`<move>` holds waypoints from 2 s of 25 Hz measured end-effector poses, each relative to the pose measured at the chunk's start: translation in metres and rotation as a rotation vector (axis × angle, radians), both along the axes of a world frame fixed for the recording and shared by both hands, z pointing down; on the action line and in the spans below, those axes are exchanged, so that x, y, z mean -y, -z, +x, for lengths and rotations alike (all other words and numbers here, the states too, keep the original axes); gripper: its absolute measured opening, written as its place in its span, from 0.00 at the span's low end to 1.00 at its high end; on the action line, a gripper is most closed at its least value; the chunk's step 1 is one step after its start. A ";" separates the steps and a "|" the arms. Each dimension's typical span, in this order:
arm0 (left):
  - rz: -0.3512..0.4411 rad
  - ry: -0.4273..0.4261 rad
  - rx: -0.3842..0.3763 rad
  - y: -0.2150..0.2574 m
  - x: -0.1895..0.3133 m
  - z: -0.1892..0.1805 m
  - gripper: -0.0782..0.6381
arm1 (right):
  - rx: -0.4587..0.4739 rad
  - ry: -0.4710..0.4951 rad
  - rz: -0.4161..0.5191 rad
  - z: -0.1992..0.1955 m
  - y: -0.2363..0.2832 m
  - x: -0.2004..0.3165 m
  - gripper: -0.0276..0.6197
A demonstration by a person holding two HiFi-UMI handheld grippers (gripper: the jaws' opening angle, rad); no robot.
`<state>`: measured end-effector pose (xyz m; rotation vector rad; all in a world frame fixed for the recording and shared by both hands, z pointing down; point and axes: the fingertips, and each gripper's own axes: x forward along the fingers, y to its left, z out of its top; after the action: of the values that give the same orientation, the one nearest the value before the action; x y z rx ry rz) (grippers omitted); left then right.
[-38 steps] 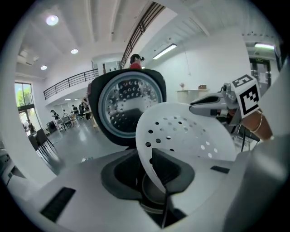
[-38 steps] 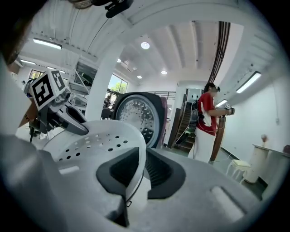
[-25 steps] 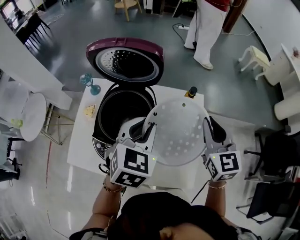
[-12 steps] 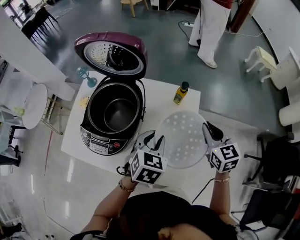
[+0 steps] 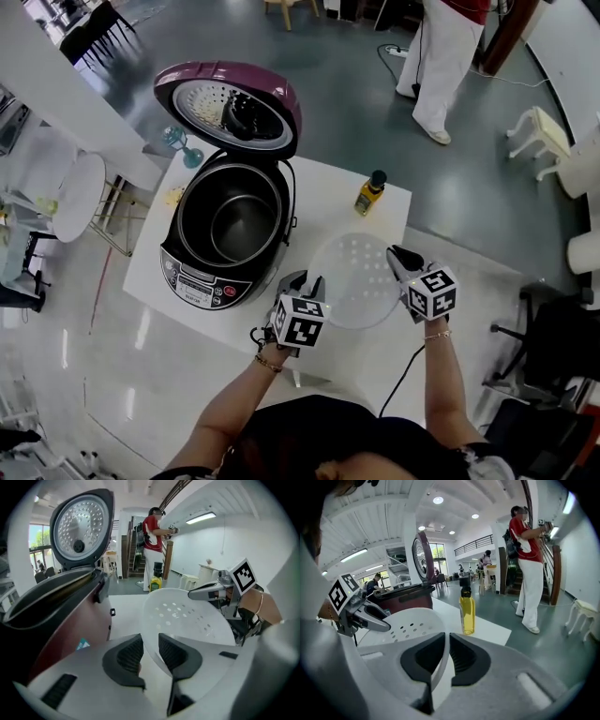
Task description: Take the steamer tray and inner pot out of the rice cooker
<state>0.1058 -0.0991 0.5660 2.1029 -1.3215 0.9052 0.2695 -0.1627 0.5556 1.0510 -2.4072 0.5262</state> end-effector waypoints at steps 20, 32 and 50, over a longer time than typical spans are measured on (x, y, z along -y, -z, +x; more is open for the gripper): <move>-0.163 0.154 0.028 -0.086 0.036 -0.015 0.24 | 0.021 0.086 -0.140 -0.013 -0.074 0.052 0.09; -0.163 0.095 0.002 -0.075 0.023 -0.012 0.40 | 0.030 0.035 -0.166 -0.007 -0.091 0.069 0.10; -0.180 -0.520 -0.225 0.059 -0.119 -0.033 0.40 | 0.000 -0.193 -0.012 0.014 -0.046 0.050 0.26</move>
<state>0.0728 0.0200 0.5066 2.3579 -0.5618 0.9092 0.2833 -0.2126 0.6016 1.2853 -2.3121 0.6044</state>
